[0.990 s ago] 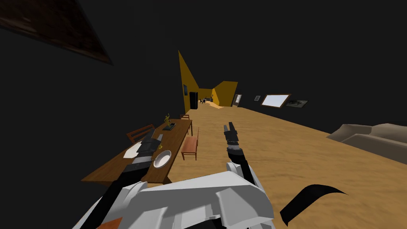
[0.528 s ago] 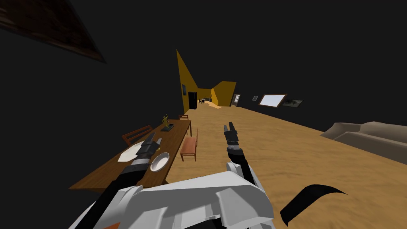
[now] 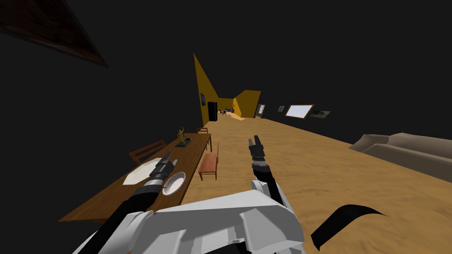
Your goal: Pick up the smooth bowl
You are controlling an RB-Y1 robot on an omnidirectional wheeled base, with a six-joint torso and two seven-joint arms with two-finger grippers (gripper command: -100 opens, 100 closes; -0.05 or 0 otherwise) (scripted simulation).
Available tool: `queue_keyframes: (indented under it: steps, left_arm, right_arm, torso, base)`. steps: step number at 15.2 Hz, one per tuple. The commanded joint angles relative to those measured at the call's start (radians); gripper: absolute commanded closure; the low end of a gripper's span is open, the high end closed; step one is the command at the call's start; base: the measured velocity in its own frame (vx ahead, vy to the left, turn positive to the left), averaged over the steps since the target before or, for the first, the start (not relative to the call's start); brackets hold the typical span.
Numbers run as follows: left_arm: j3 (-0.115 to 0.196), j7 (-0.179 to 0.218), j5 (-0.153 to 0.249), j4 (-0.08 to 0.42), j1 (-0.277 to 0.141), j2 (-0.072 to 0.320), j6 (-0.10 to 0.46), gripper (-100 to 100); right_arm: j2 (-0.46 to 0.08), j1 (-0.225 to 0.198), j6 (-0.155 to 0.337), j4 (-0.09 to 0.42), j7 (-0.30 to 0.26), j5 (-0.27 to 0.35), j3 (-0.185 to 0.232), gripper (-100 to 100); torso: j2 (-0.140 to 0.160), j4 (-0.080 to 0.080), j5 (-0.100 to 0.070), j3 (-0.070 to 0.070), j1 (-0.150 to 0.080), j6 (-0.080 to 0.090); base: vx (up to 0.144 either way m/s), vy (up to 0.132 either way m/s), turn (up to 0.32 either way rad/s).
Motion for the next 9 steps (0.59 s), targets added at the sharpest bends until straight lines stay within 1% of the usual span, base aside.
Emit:
queue_keyframes:
  steps: [1, 3, 4, 5, 6, 7, 9]
  left_arm:
    - [0.013, 0.008, 0.015, 0.009, 0.014, -0.001, 0.050, -100]
    - [0.013, 0.008, 0.015, 0.009, 0.014, -0.001, 0.070, -100]
    - [0.027, 0.017, 0.030, 0.019, 0.027, -0.001, 0.101, -100]
    - [0.027, 0.017, 0.030, 0.019, 0.027, -0.001, 0.121, -100]
    - [0.027, 0.017, 0.030, 0.019, 0.027, -0.001, 0.125, -100]
    - [0.040, 0.026, 0.046, 0.029, 0.039, -0.002, 0.162, -100]
    - [0.040, 0.026, 0.046, 0.029, 0.039, -0.002, 0.181, -100]
  right_arm:
    - [0.000, 0.000, 0.000, 0.000, 0.000, 0.000, 0.000, 0]
    - [0.000, 0.000, 0.000, 0.000, 0.000, 0.000, 0.000, 0]
    - [0.000, 0.000, 0.000, 0.000, 0.000, 0.000, 0.000, 0]
    - [0.000, 0.000, 0.000, 0.000, 0.000, 0.000, 0.000, 0]
    - [0.000, 0.000, 0.000, 0.000, 0.000, 0.000, 0.000, 0]
    - [0.000, 0.000, 0.000, 0.000, 0.000, 0.000, 0.000, 0]
    - [0.000, 0.000, 0.000, 0.000, 0.000, 0.000, 0.000, 0]
  torso:
    - [0.000, 0.000, 0.000, 0.000, 0.000, 0.000]
    - [0.000, 0.000, 0.000, 0.000, 0.000, 0.000]
    - [0.000, 0.000, 0.000, 0.000, 0.000, 0.000]
    - [0.000, 0.000, 0.000, 0.000, 0.000, 0.000]
    - [0.000, 0.000, 0.000, 0.000, 0.000, 0.000]
    - [0.000, 0.000, 0.000, 0.000, 0.000, 0.000]
    - [0.000, 0.000, 0.000, 0.000, -0.001, 0.000]
  base:
    - [0.034, -0.005, -0.051]
    - [0.029, -0.004, -0.036]
    - [0.033, -0.007, -0.062]
    - [0.038, -0.007, -0.060]
    - [0.028, -0.005, -0.018]
    - [0.034, -0.009, -0.057]
    - [0.030, -0.007, -0.038]
